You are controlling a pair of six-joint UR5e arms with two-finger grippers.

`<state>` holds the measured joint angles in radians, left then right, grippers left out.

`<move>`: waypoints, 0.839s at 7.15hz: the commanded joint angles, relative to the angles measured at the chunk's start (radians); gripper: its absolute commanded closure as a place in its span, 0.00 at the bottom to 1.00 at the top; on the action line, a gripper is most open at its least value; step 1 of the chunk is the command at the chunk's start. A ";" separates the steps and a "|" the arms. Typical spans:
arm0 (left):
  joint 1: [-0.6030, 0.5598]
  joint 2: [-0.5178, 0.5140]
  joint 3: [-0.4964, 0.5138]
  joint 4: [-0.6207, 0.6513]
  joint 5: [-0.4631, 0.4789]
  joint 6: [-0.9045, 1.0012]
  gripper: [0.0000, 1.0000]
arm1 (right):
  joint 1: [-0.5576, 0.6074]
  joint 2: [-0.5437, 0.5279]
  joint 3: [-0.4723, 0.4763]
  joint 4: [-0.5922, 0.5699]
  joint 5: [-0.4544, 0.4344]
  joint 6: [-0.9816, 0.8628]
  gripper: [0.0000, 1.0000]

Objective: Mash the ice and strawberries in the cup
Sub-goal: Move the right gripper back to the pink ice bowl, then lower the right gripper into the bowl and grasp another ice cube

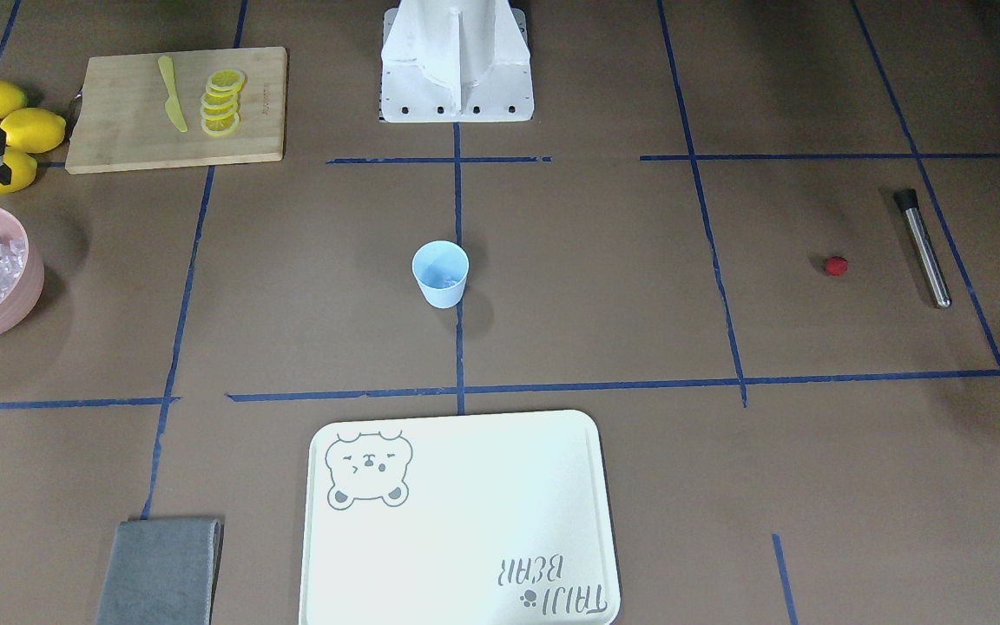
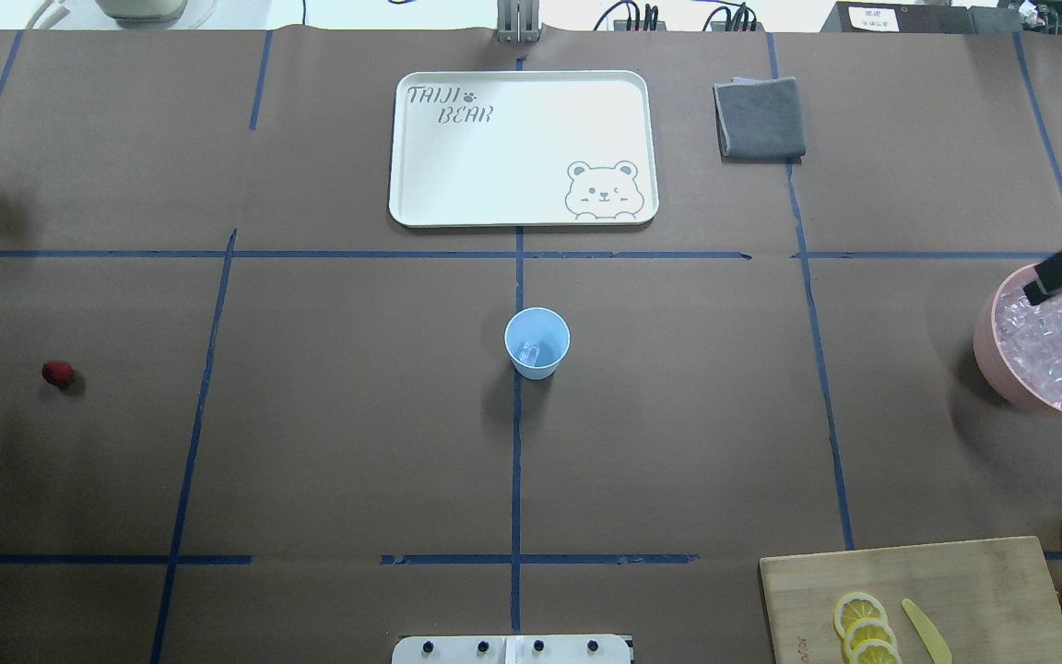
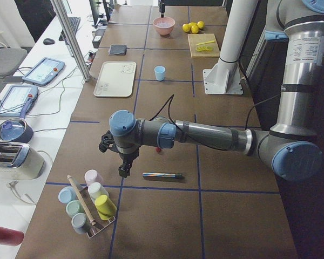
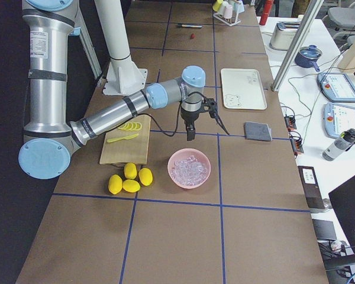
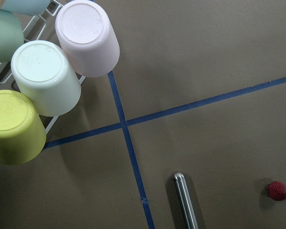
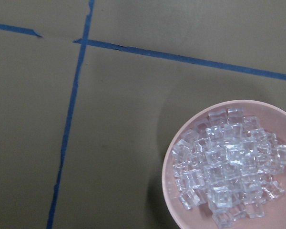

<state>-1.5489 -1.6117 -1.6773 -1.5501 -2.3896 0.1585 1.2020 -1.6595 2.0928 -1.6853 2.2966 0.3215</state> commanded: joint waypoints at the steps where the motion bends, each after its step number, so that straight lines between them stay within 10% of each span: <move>1: 0.000 0.000 -0.005 0.001 0.000 -0.002 0.00 | 0.002 -0.060 -0.083 0.175 -0.006 0.055 0.01; 6: 0.001 0.000 -0.004 -0.001 0.000 -0.002 0.00 | -0.104 -0.062 -0.198 0.202 -0.078 0.064 0.04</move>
<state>-1.5479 -1.6122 -1.6813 -1.5496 -2.3900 0.1565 1.1201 -1.7219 1.9239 -1.4850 2.2269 0.3863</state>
